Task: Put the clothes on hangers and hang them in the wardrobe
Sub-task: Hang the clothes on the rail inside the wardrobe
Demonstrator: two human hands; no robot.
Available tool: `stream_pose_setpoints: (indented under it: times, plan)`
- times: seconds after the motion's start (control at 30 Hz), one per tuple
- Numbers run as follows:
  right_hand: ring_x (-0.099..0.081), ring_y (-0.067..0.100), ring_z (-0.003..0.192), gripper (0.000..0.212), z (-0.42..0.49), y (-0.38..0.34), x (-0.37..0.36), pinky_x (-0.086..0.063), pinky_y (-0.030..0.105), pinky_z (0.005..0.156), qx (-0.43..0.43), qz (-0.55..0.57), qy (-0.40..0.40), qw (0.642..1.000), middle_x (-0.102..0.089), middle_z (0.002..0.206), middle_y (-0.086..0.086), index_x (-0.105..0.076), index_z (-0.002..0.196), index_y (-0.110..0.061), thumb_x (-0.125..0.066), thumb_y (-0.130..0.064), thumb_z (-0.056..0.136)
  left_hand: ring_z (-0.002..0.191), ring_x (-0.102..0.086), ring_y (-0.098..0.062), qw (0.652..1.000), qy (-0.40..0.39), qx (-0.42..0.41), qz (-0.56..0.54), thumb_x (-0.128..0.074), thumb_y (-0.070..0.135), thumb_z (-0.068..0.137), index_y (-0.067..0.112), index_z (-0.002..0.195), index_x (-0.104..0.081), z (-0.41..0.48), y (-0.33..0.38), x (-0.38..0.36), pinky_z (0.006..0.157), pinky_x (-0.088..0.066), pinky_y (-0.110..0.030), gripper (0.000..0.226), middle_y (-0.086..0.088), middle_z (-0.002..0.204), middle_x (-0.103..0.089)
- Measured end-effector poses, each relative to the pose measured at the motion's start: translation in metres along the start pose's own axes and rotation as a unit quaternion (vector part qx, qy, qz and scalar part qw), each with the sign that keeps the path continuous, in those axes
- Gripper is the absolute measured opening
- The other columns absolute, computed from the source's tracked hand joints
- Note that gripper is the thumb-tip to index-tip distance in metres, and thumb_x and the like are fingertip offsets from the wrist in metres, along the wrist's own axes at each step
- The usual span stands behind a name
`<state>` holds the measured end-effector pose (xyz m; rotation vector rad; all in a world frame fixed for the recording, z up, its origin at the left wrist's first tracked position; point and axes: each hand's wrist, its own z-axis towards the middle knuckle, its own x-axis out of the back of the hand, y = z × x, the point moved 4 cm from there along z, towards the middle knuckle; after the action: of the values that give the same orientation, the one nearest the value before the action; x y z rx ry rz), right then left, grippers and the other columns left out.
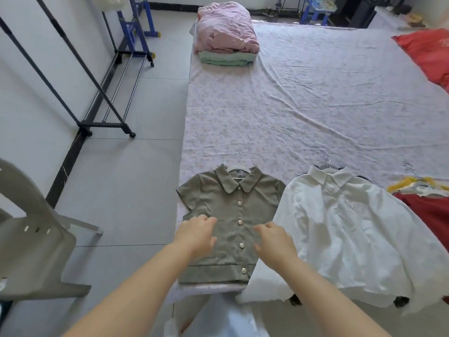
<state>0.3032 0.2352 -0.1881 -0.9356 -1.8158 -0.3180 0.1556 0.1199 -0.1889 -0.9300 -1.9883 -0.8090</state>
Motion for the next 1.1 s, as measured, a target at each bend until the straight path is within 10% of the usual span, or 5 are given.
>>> stream_pose_setpoints:
  times: [0.37,1.1]
  plan:
    - [-0.044,0.026,0.116,0.040,0.167,0.027,0.002,-0.036,0.034,0.092,0.043,-0.041,-0.068,0.996,-0.046,0.127,0.003,-0.044,0.129,-0.024,-0.049,-0.031,0.090,0.120,-0.043,-0.027,0.998,-0.021,0.057,-0.023,-0.045,0.036,0.092,0.020,0.134,-0.037,0.144,-0.025,0.016,0.098,-0.037,-0.040,0.045,-0.004,0.130,-0.046]
    - [-0.049,0.028,0.109,0.030,0.442,0.051,-0.095,-0.037,0.037,0.087,0.013,-0.034,0.061,0.997,-0.055,0.117,0.007,-0.044,0.124,-0.014,-0.041,-0.025,0.096,0.127,-0.032,-0.019,0.991,0.087,0.054,-0.088,-0.045,0.036,0.093,0.020,0.140,-0.029,0.339,-0.115,-0.071,0.103,-0.028,-0.033,0.052,0.002,0.138,-0.035]
